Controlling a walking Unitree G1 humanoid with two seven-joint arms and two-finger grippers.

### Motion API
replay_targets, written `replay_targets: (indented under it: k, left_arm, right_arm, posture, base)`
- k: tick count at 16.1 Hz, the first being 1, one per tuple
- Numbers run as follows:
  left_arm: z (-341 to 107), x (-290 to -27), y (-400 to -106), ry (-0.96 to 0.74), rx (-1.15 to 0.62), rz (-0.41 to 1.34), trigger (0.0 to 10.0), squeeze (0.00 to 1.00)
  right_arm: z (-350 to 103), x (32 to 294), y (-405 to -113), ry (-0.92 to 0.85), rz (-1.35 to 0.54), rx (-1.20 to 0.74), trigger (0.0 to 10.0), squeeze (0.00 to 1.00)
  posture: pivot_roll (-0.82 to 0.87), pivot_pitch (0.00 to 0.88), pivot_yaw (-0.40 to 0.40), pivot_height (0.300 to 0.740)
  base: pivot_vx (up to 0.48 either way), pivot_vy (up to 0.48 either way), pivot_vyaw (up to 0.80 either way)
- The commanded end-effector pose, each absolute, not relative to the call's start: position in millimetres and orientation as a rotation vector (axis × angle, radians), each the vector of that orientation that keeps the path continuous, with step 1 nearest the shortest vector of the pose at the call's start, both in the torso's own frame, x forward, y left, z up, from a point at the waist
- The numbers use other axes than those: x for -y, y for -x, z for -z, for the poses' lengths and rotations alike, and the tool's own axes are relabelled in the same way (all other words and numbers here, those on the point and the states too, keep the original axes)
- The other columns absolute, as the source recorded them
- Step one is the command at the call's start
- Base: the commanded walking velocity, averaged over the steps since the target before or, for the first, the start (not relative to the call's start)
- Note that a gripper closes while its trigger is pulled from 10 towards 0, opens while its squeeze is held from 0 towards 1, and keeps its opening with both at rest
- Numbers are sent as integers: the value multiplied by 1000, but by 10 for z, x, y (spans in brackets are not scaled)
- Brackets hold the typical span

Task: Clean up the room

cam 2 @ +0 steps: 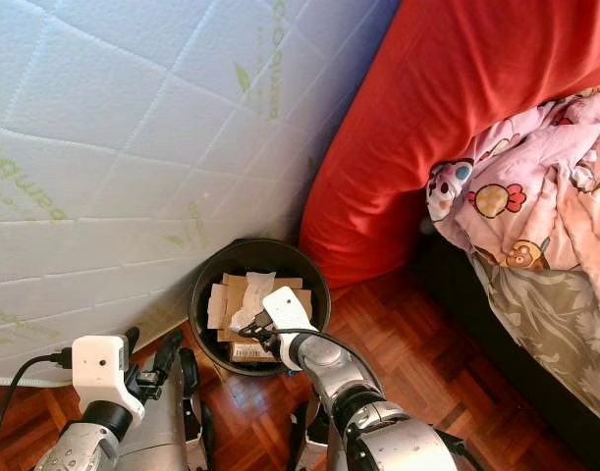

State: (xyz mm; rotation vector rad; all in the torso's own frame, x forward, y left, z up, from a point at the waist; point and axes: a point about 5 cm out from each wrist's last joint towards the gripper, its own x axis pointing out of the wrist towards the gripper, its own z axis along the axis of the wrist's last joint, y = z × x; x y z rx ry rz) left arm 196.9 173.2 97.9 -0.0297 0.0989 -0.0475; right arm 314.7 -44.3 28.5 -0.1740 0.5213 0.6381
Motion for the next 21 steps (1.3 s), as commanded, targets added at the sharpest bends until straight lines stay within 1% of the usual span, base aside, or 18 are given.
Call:
replay_targets:
  k: [1,9,10,11,12,15,16,17,20,21]
  left_arm:
    - [-950,-1704,-1939,34,-121,50,10000,0]
    - [-938,-1712,-1989,28,-119,56,10000,0]
    - [-940,-1729,-2012,27,-114,51,10000,0]
    - [-934,-1739,-2027,25,-114,50,10000,0]
    - [-905,-1769,-2061,23,-116,44,10000,0]
    - [-774,-1823,-2147,25,-139,37,10000,0]
    - [-720,-1834,-2199,25,-150,39,10000,0]
    - [-637,-1861,-2256,23,-170,41,10000,0]
    - [-477,-1929,-2316,21,-217,32,10000,0]
    - [-351,-1968,-2326,18,-258,26,10000,0]
  right_arm:
    - [-206,464,-3088,150,-624,-553,10000,1000]
    - [-259,471,-3137,89,-570,-521,10000,1000]
    - [-315,540,-3201,7,-490,-483,10000,0]
    - [-335,583,-3229,-39,-449,-470,10000,0]
    - [-364,744,-3283,-128,-343,-435,10000,0]
    - [-325,1055,-3280,-235,-215,-391,10000,0]
    - [-267,1192,-3231,-258,-172,-384,10000,0]
    - [-106,1375,-3073,-243,-132,-400,10000,0]
    - [120,1549,-2837,-241,-69,-469,10000,0]
    - [262,1638,-2670,-234,-25,-524,10000,0]
  posture:
    - [297,357,-165,584]
    - [302,344,-158,584]
    - [300,334,-157,584]
    - [297,323,-154,584]
    - [285,306,-148,584]
    - [239,246,-142,584]
    - [225,210,-138,588]
    - [212,184,-132,603]
    - [184,124,-118,628]
    - [174,99,-112,638]
  base:
    - [0,0,0]
    - [0,0,0]
    - [0,0,0]
    - [0,0,0]
    - [0,0,0]
    - [0,0,0]
    - [0,0,0]
    - [0,0,0]
    - [0,0,0]
    - [0,0,0]
